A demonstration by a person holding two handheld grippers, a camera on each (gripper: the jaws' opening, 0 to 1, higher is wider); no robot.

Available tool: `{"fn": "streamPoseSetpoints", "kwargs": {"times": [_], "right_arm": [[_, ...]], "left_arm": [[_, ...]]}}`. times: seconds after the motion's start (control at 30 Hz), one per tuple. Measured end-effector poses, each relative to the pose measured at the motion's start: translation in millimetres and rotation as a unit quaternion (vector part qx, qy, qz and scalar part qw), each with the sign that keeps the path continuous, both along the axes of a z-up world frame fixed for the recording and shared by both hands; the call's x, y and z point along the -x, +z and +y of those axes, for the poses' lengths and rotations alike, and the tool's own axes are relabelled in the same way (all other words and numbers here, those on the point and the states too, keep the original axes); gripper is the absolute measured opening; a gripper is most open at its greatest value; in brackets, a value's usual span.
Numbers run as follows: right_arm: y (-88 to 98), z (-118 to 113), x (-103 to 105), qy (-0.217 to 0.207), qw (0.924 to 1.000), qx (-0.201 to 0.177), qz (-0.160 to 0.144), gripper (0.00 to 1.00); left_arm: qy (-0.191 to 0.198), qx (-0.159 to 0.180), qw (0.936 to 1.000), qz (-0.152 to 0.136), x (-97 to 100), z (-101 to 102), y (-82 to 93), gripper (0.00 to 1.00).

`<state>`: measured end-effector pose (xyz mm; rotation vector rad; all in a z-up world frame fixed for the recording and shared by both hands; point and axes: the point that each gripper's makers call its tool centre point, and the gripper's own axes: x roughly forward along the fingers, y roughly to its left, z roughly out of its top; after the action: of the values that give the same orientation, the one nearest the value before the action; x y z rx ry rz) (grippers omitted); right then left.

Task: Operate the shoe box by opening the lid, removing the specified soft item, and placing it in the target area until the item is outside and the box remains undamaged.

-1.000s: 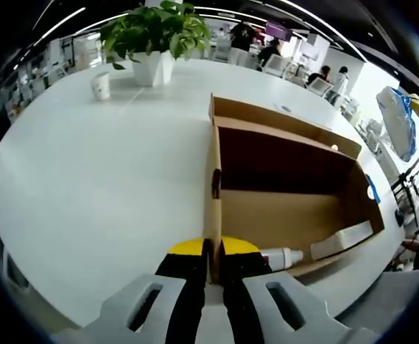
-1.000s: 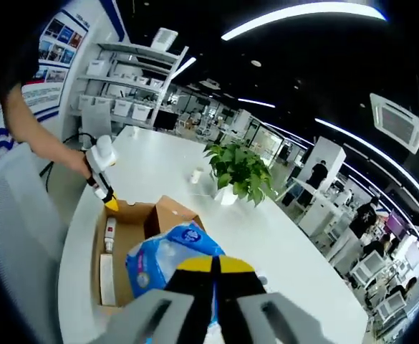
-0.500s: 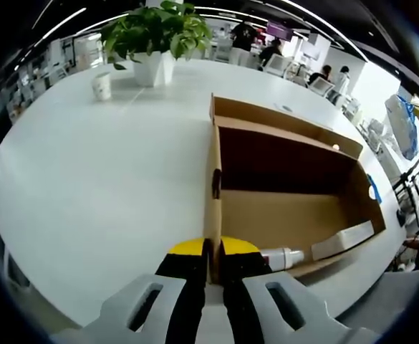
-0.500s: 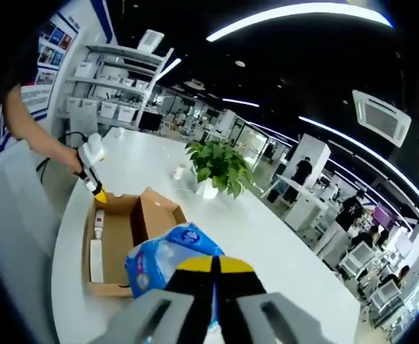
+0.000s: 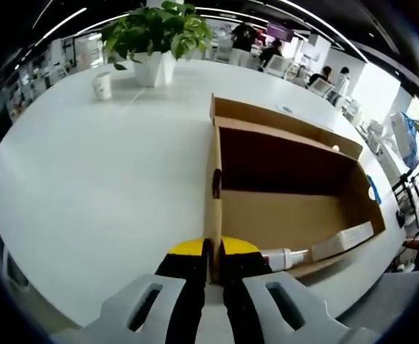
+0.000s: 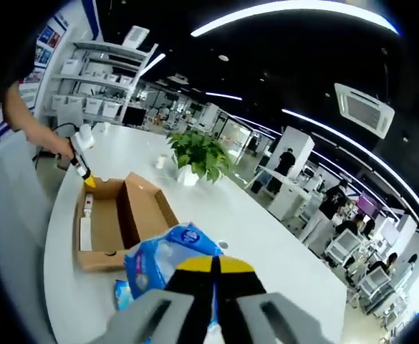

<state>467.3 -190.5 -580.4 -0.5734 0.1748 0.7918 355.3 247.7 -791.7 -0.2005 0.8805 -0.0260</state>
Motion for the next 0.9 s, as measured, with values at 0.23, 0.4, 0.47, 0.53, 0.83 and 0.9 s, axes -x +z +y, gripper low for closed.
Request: {"fn": "streamPoseSetpoints", "kwargs": {"times": [0.23, 0.4, 0.47, 0.53, 0.83, 0.9], "right_arm": [[-6.9, -40, -3, -0.035, 0.9993, -0.01, 0.005, 0.0], [-13.0, -65, -4, -0.058, 0.998, -0.023, 0.009, 0.0], [-17.1, -73, -3, -0.062, 0.9977, -0.025, 0.01, 0.0], [-21.3, -80, -3, -0.067, 0.9973, -0.027, 0.013, 0.0], [-47.4, -111, 3, -0.098, 0.9943, -0.028, 0.031, 0.0], [-55.5, -117, 5, -0.103, 0.9936, -0.025, 0.038, 0.0]], "left_arm": [[0.0, 0.0, 1.0, 0.004, 0.1, 0, -1.5, 0.04], [0.0, -0.002, 1.0, 0.004, 0.1, 0, -2.0, 0.04], [0.0, -0.001, 1.0, 0.004, 0.3, 0, -1.9, 0.04], [0.001, 0.0, 1.0, 0.004, 0.5, 0, -2.0, 0.04], [0.002, 0.002, 1.0, 0.004, 0.3, 0, -2.4, 0.04], [0.002, 0.003, 1.0, 0.004, 0.2, 0, -2.4, 0.04]]}}
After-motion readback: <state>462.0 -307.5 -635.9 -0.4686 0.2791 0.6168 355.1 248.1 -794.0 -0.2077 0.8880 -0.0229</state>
